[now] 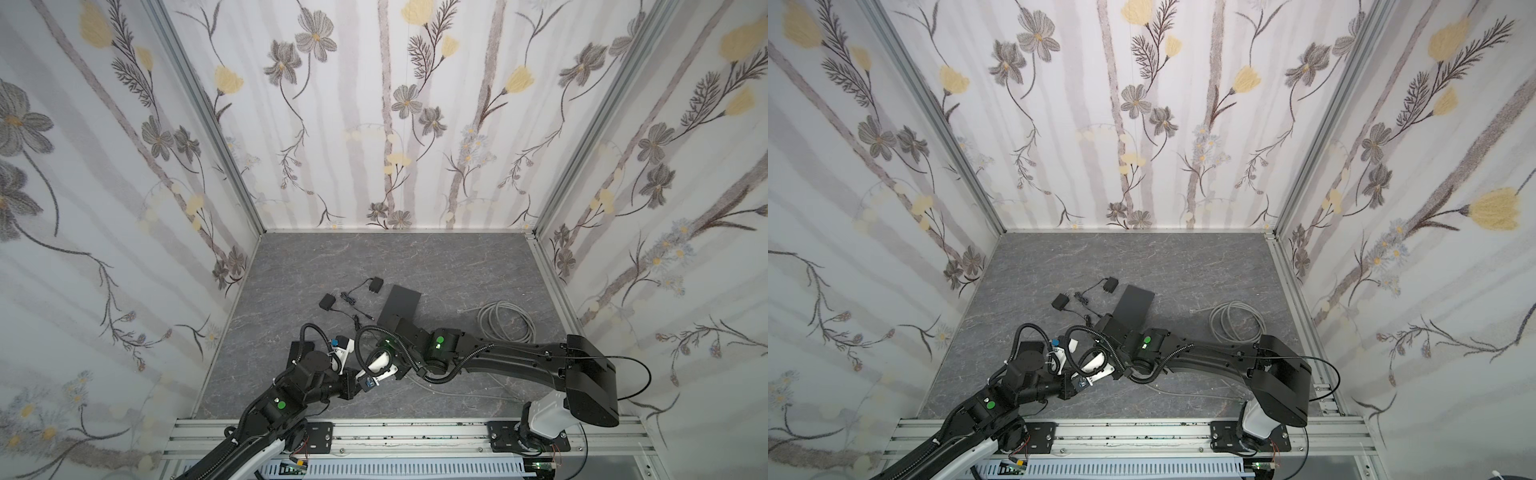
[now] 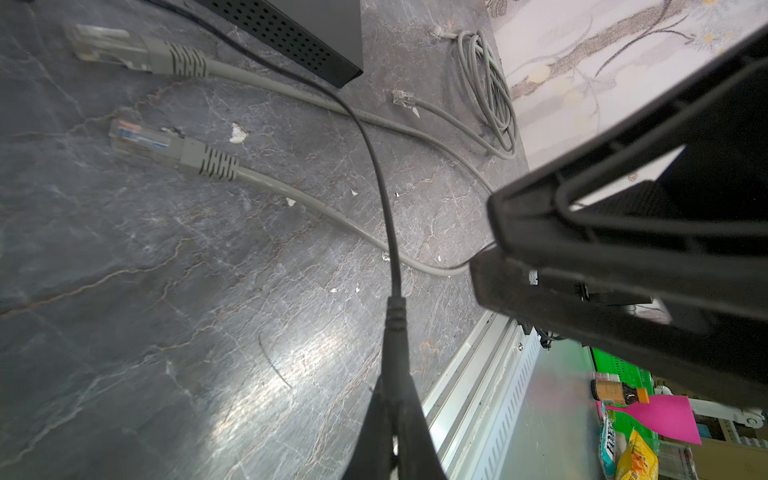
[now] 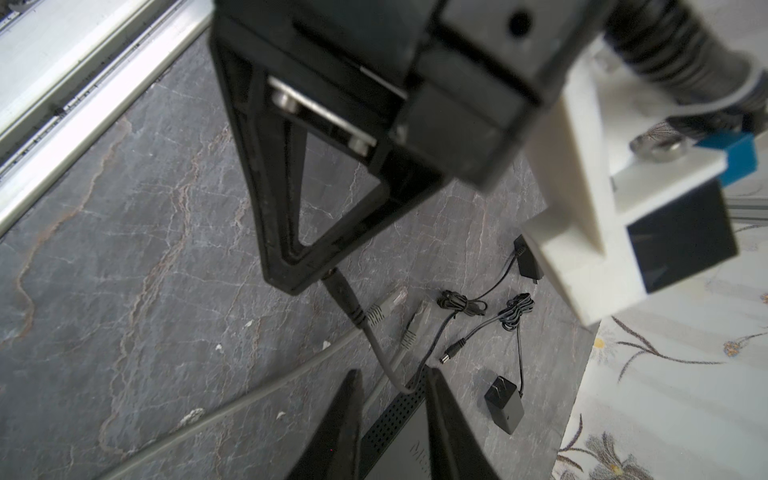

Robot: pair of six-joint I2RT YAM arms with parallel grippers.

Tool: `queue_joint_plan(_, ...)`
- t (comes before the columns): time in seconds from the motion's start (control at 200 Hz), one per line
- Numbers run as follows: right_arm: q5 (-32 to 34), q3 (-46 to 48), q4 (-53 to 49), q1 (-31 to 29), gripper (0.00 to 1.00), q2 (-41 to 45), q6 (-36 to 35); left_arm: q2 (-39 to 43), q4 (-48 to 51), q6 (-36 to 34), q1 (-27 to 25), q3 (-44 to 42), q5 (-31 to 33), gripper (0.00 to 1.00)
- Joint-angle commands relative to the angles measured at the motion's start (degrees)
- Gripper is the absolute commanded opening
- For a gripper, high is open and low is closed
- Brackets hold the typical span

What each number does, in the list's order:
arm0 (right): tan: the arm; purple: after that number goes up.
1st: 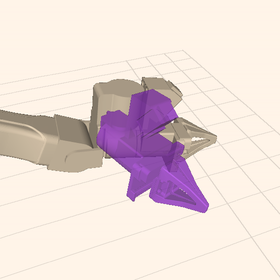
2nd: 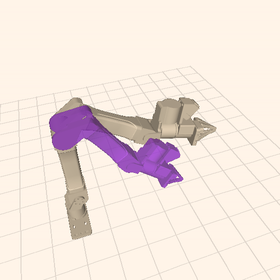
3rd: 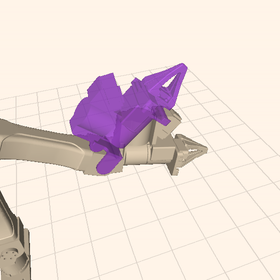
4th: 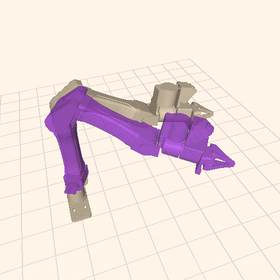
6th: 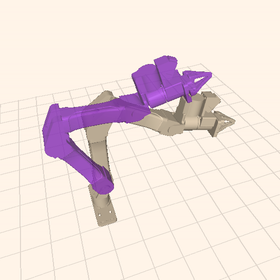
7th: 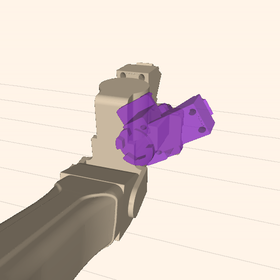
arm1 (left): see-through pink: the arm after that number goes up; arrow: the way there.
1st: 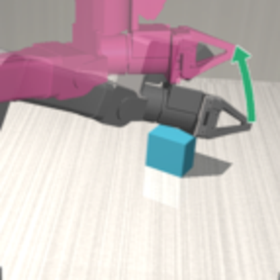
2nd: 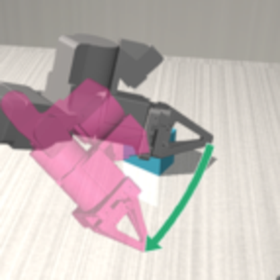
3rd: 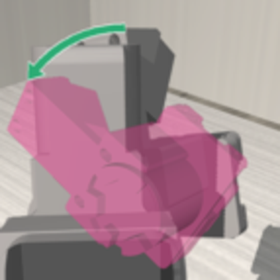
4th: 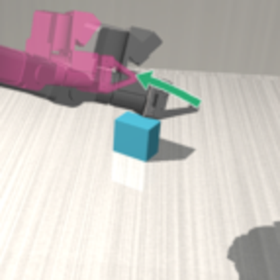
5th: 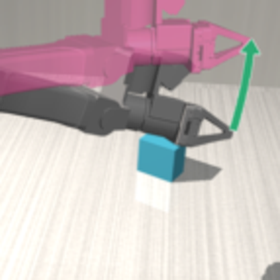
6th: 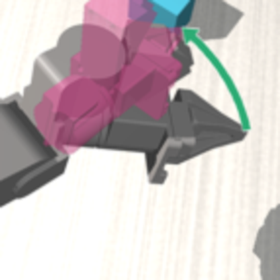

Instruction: Insert the plug into the switch port

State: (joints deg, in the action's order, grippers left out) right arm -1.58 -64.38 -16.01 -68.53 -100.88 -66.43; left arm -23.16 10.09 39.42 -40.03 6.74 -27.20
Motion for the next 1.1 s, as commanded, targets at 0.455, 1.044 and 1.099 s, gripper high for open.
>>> queue_joint_plan(0.455, 0.63, -2.46, -2.37, -1.01, 0.26, -3.87, -0.92, 0.39, -0.41, 0.22, 0.00, -0.17, -0.55, 0.00)
queue_joint_plan(1.044, 3.08, -2.51, -0.45, -0.99, 0.19, -5.44, -4.14, 0.30, -0.68, 0.22, -0.03, -0.15, -1.10, 0.00)
queue_joint_plan(1.099, 3.15, -2.44, -0.32, -1.08, 0.19, -5.47, -4.36, 0.31, -0.79, 0.22, 0.04, -0.12, -1.31, 0.00)
